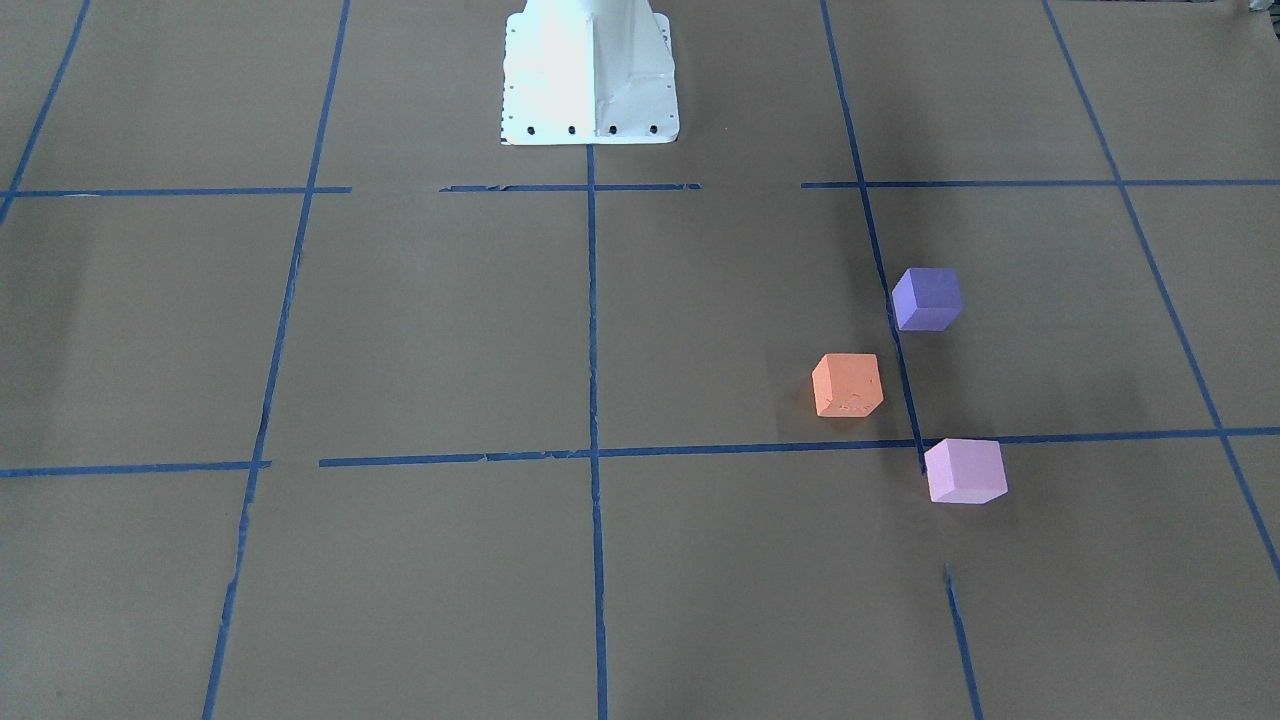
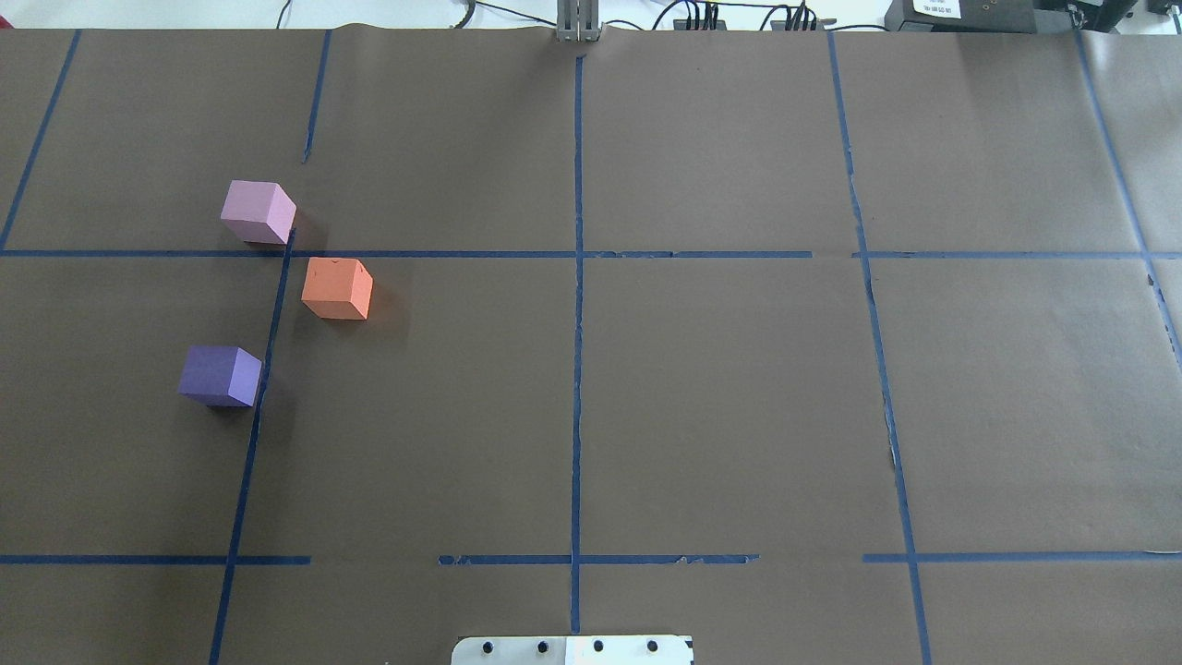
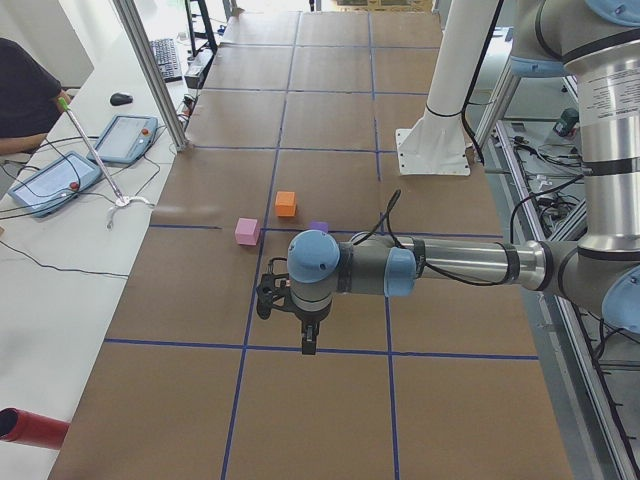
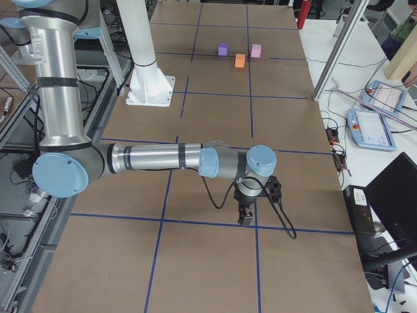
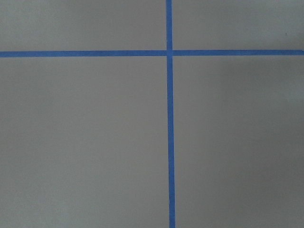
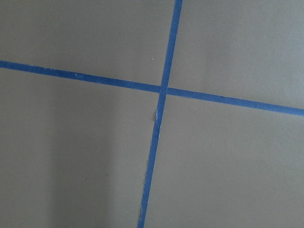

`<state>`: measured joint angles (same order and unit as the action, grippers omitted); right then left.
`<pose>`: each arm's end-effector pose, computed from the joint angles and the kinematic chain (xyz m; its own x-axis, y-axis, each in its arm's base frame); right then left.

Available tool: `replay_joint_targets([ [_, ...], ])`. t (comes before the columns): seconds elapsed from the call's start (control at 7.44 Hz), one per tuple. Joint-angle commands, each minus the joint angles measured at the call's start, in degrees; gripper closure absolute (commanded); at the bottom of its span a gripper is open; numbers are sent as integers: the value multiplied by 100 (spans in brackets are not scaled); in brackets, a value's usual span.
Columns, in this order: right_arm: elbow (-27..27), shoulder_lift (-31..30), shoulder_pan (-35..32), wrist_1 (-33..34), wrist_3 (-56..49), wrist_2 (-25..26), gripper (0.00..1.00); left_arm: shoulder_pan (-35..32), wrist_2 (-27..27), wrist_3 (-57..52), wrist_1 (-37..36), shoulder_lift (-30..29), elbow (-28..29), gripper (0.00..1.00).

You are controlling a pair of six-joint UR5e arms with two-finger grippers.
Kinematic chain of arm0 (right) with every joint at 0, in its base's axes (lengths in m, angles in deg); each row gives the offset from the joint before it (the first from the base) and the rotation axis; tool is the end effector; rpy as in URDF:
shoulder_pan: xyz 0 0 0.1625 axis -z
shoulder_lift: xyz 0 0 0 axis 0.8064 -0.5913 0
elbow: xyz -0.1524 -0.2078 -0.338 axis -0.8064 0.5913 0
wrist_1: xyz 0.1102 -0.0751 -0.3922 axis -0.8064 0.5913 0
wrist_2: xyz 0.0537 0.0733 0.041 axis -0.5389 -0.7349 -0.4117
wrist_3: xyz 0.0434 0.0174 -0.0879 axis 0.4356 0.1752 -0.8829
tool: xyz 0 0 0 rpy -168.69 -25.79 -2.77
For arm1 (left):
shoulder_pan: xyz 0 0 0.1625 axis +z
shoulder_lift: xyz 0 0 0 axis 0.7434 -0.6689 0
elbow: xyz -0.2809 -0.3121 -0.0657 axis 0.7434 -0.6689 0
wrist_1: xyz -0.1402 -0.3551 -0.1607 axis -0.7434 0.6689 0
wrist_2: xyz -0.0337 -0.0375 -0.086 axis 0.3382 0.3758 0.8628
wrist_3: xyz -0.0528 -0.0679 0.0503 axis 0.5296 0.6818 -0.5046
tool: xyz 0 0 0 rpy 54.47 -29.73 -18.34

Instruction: Arrange blocks in a line

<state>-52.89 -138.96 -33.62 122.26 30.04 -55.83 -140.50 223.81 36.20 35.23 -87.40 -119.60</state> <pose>0.0437 -0.5153 0.6366 0.7336 -0.1465 0.6636 0.1644 0.9857 0.0359 -0.0776 -0.4067 0.6226 0.6785 0.0207 -0.7343 0.0319 0.9978 0.0575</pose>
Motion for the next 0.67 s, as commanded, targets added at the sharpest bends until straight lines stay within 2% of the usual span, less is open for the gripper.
replay_joint_targets([
  [0.0, 0, -3, 0, 0, 0, 0, 0, -69, -53, 198, -39, -49, -29, 0],
  [0.27, 0, -3, 0, 0, 0, 0, 0, 18, -62, 253, -170, -181, -133, 0],
  [0.54, 0, -3, 0, 0, 0, 0, 0, 605, -62, 436, -328, -461, -335, 0],
])
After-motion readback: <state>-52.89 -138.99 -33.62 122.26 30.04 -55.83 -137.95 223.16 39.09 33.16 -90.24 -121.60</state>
